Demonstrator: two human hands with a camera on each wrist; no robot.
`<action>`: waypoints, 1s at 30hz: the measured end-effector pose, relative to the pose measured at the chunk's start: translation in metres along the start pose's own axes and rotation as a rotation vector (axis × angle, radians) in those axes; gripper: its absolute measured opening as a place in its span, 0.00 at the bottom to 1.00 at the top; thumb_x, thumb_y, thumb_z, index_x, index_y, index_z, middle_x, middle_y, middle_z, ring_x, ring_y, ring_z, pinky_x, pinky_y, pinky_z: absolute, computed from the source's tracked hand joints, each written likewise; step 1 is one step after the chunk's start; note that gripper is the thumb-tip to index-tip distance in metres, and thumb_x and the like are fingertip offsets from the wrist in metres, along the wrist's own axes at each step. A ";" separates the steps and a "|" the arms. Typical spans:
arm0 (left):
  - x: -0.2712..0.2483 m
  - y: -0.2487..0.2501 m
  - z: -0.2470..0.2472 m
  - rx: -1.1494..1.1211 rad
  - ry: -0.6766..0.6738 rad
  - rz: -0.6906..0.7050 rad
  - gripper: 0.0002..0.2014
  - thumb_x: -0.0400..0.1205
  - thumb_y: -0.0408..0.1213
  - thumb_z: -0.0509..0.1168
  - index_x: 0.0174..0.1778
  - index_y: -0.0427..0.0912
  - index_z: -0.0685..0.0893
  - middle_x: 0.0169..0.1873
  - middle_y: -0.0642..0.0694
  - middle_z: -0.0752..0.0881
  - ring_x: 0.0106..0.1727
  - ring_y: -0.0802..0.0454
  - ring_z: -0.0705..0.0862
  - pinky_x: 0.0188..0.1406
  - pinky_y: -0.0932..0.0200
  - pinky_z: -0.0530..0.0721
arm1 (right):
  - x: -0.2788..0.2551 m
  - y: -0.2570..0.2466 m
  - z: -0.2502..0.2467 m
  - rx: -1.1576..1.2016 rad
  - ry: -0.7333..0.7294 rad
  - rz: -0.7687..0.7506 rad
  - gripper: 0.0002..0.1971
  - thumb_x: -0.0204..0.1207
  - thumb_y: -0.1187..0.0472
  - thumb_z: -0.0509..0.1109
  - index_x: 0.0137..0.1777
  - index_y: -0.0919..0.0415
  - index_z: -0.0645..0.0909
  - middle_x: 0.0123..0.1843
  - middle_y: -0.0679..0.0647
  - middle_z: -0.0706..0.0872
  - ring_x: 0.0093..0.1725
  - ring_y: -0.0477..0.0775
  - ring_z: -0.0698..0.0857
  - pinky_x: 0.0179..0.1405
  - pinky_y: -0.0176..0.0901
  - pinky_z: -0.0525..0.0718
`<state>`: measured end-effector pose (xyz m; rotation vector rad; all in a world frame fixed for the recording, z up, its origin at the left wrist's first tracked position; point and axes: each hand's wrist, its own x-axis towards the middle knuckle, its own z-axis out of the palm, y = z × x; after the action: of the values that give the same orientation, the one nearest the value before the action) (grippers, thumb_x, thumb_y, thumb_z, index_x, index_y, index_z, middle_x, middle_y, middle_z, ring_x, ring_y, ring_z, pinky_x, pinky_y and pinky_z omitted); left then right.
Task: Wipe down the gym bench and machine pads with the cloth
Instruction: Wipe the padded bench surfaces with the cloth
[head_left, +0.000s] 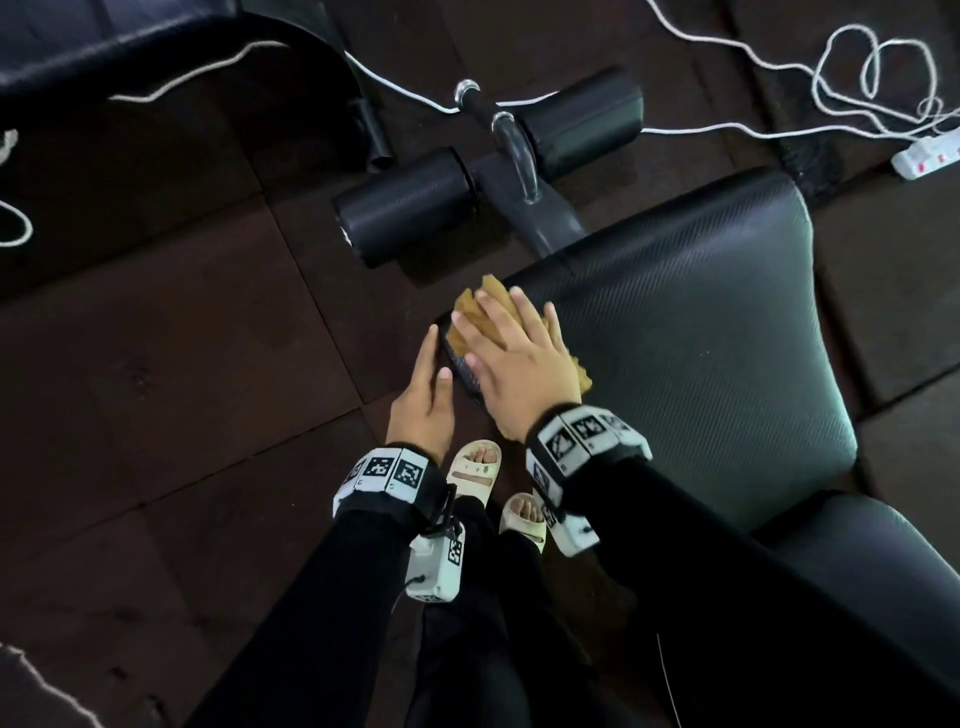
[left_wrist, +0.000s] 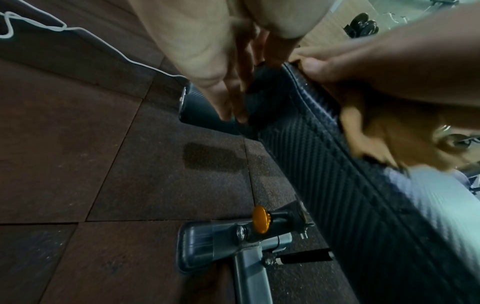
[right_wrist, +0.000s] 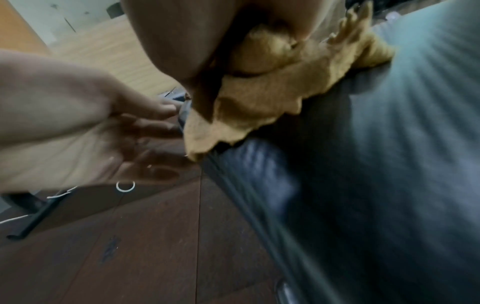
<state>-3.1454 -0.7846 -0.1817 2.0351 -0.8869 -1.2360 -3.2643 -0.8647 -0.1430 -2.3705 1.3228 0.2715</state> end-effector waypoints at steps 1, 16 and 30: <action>0.000 0.000 0.000 0.000 0.001 0.001 0.25 0.88 0.41 0.54 0.81 0.61 0.59 0.74 0.48 0.76 0.69 0.49 0.76 0.47 0.91 0.59 | 0.010 -0.003 -0.002 -0.013 -0.007 0.005 0.23 0.83 0.49 0.50 0.79 0.43 0.63 0.82 0.46 0.59 0.82 0.57 0.51 0.80 0.60 0.43; 0.000 0.011 0.005 -0.023 -0.045 -0.077 0.25 0.88 0.43 0.52 0.81 0.62 0.55 0.72 0.49 0.76 0.66 0.47 0.79 0.48 0.82 0.62 | -0.032 0.002 0.003 0.105 -0.009 0.070 0.27 0.82 0.54 0.57 0.80 0.38 0.58 0.84 0.46 0.57 0.83 0.58 0.50 0.79 0.61 0.48; 0.034 0.050 0.037 -0.023 0.193 -0.213 0.23 0.88 0.47 0.49 0.77 0.41 0.66 0.75 0.39 0.69 0.71 0.42 0.72 0.55 0.66 0.62 | 0.048 0.053 -0.032 -0.025 -0.087 -0.076 0.21 0.81 0.51 0.57 0.75 0.44 0.69 0.80 0.49 0.65 0.80 0.57 0.59 0.80 0.57 0.44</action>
<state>-3.1788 -0.8467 -0.1759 2.2312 -0.5748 -1.1280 -3.2849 -0.9408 -0.1449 -2.3949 1.1944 0.3664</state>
